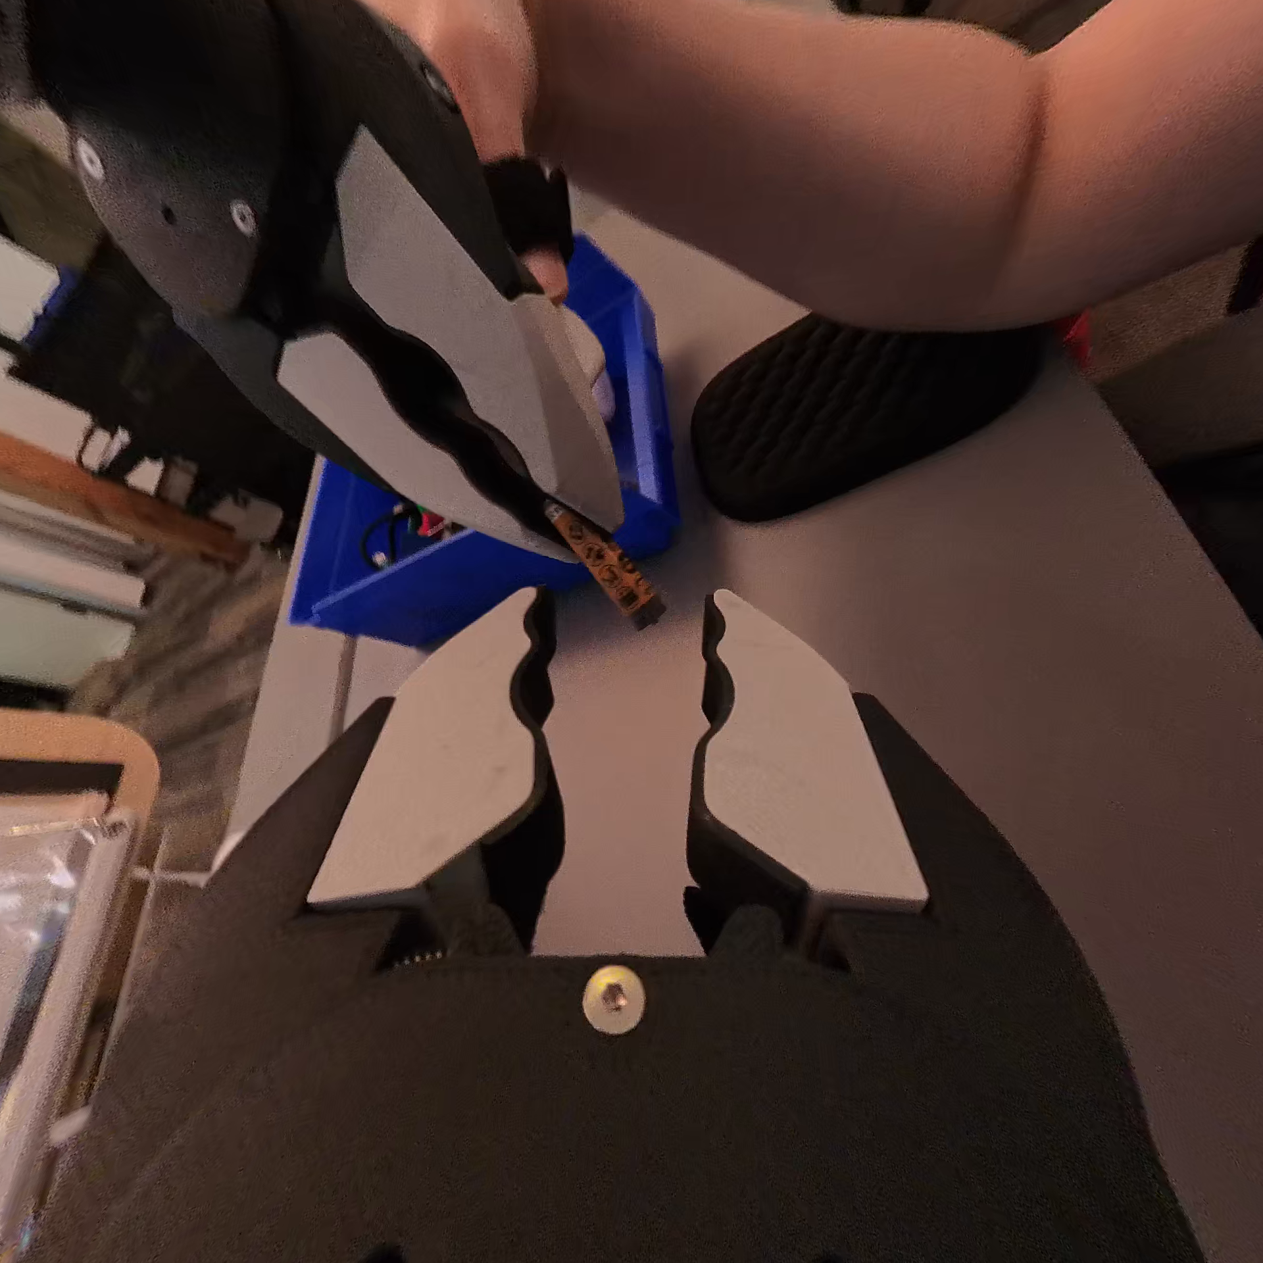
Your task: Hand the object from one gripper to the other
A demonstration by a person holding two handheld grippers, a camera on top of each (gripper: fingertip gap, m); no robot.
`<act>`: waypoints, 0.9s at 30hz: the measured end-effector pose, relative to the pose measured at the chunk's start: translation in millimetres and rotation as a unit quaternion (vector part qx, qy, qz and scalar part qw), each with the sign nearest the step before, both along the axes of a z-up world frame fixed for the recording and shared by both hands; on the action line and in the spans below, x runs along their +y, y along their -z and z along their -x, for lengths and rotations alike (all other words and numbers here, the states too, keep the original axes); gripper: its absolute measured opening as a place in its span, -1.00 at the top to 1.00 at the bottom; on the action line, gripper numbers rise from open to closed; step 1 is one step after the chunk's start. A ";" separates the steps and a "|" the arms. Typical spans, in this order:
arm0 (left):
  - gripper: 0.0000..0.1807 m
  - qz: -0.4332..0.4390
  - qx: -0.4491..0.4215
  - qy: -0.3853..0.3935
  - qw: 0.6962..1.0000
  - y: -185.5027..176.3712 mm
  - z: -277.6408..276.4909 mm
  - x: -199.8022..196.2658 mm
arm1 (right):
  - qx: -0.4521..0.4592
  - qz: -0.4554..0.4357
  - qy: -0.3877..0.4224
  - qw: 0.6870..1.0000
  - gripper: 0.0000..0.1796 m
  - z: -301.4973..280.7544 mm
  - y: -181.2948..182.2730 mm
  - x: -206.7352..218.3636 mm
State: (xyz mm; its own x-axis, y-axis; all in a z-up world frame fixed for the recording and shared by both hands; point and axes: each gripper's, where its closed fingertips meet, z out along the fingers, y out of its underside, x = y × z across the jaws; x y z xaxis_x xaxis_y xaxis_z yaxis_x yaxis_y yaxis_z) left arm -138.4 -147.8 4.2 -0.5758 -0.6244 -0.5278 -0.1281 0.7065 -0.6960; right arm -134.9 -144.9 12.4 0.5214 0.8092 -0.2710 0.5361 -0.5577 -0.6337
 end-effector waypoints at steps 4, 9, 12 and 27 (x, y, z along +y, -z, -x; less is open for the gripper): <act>0.63 0.030 0.036 -0.053 0.997 13.8 -13.6 1.3 | -0.024 0.033 0.024 0.999 0.87 -7.9 12.6 3.0; 0.85 0.116 0.107 -0.084 0.984 28.6 -19.2 -2.1 | -0.081 0.037 0.016 0.996 0.86 -9.2 26.0 3.7; 0.87 0.187 0.160 -0.086 0.965 32.8 -17.9 -4.9 | -0.098 0.031 0.006 0.995 0.87 -8.0 28.2 3.6; 0.89 0.518 0.002 -0.023 0.855 -89.3 -9.0 54.4 | -0.029 -0.541 0.062 0.838 0.26 -13.7 -110.6 60.6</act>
State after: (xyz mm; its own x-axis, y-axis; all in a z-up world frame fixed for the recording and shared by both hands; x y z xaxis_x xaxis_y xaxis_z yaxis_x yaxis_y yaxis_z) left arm -129.4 -93.4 93.5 -0.5388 -0.7775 0.3245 -0.1426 -0.2954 -0.9447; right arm -121.2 -84.3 122.9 0.6061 0.5039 0.6154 0.5646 0.2725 -0.7791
